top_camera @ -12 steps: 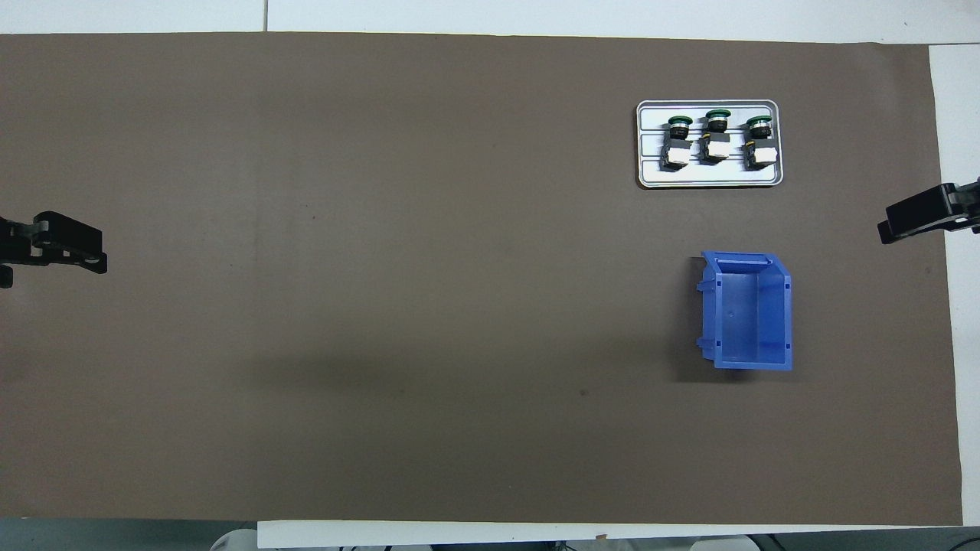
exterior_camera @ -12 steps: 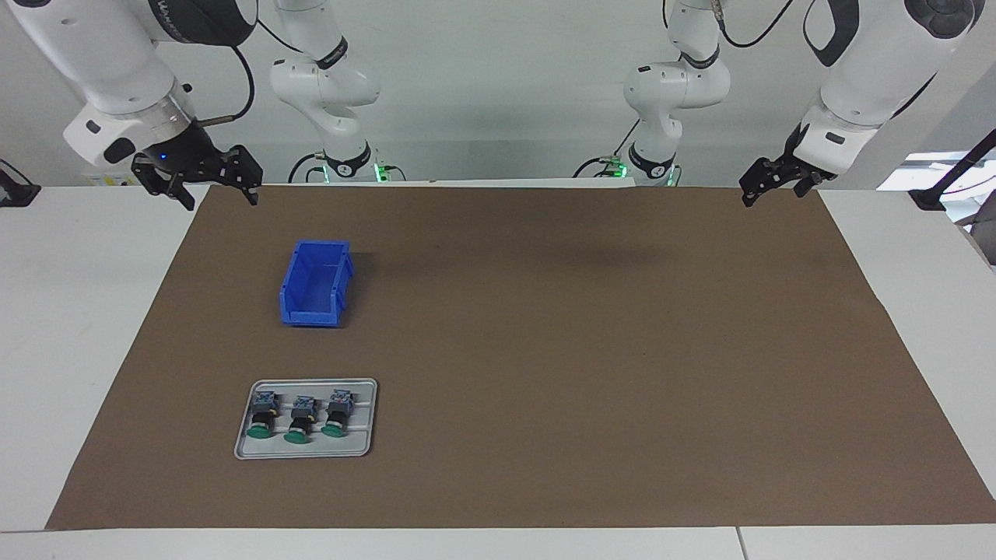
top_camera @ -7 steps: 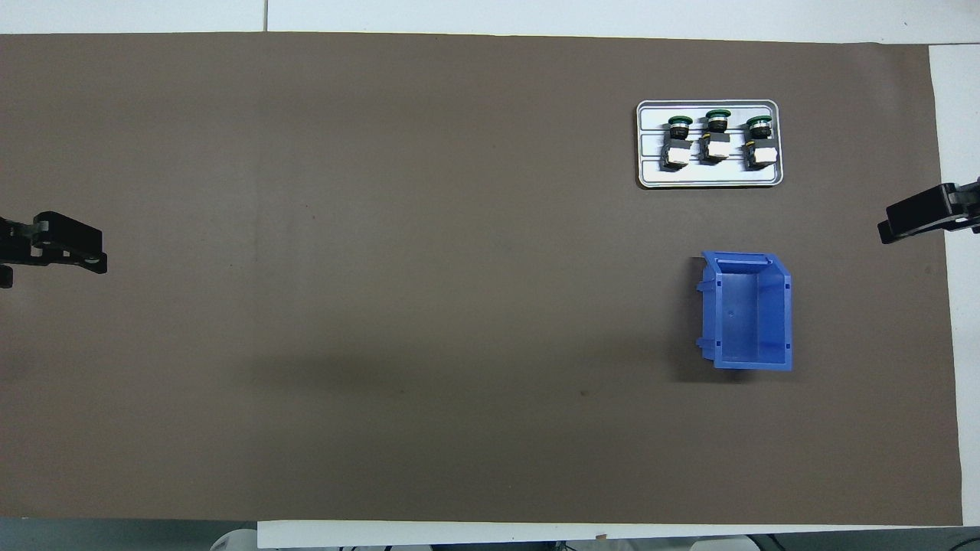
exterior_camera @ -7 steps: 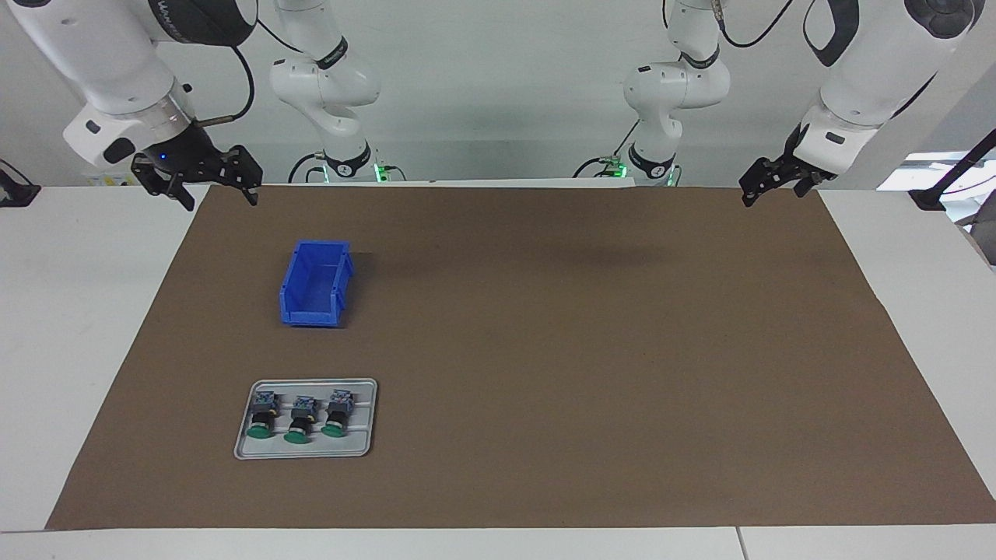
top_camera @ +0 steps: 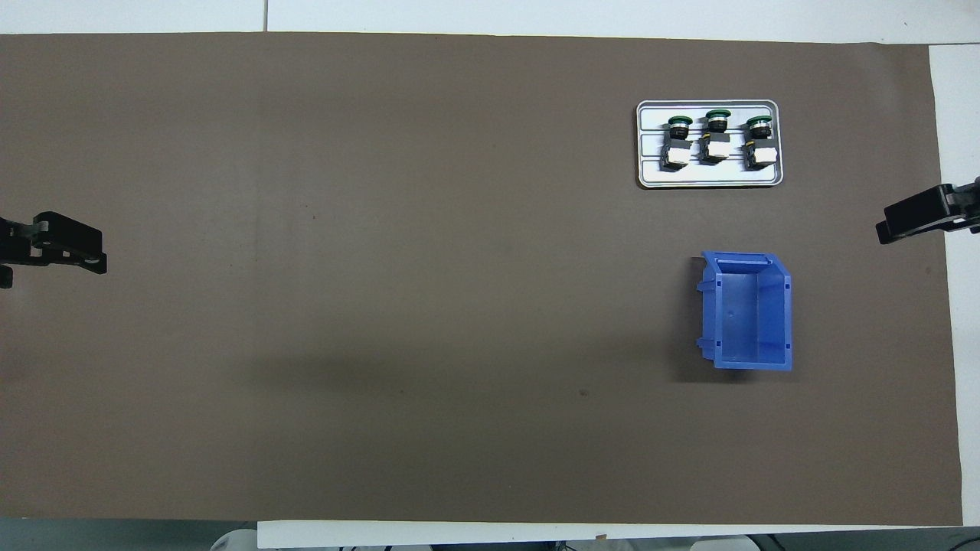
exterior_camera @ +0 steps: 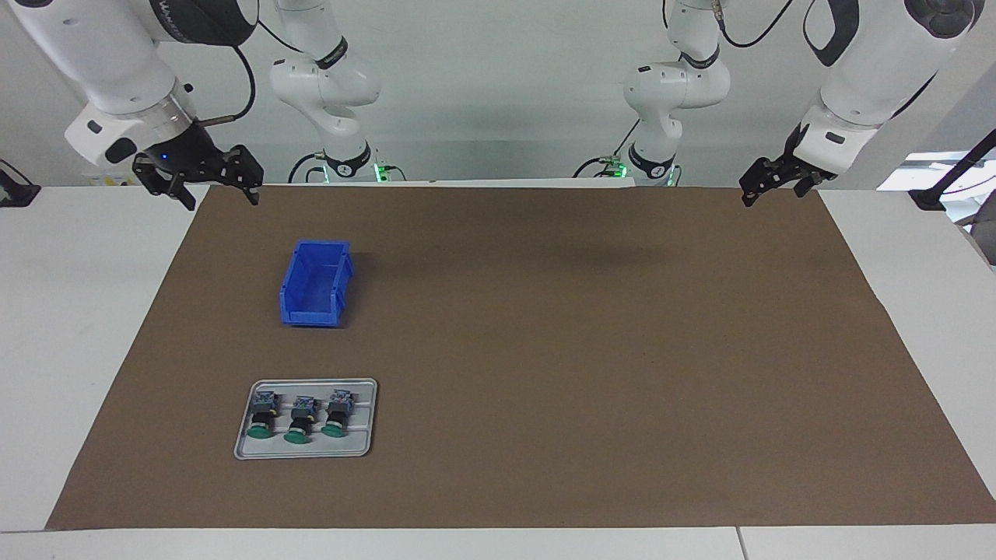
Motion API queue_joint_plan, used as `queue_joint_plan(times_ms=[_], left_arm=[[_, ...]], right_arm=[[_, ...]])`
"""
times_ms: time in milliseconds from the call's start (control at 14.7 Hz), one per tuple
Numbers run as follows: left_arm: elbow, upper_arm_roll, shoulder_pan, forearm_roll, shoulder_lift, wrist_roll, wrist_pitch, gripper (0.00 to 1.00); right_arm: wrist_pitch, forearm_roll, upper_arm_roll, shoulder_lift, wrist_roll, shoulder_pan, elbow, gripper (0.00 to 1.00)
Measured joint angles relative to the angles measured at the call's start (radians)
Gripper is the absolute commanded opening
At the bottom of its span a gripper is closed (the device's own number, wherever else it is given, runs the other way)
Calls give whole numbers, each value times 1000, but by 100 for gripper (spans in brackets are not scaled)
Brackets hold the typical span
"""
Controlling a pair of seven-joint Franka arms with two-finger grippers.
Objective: Place and press button with both arms
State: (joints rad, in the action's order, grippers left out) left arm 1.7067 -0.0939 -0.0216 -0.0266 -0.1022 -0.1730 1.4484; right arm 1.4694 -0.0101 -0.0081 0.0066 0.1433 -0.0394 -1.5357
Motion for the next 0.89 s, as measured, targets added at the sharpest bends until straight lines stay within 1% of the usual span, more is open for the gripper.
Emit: queue_joint_plan(times_ms=[136,273,409,545,614,750,886], left_arm=[[0,0,0,0,0,0,0,100],[0,0,0,0,0,0,0,100],[0,0,0,0,0,0,0,100],[0,0,0,0,0,0,0,100],[0,0,0,0,0,0,0,100],[0,0,0,0,0,0,0,100],[0,0,0,0,0,0,1,100]], right_arm=[[62,1,10,17,0,12,-5,99],[97,1,17,70,-1,37,9,99],[159,4,20,162,-35,74,48,99],[275,14,23,269,-74,105,76,98],[351,24,23,325,-81,116,81,92],[479,46,23,432,-84,125,89,87],[572,55,23,506,-84,124,94,82]])
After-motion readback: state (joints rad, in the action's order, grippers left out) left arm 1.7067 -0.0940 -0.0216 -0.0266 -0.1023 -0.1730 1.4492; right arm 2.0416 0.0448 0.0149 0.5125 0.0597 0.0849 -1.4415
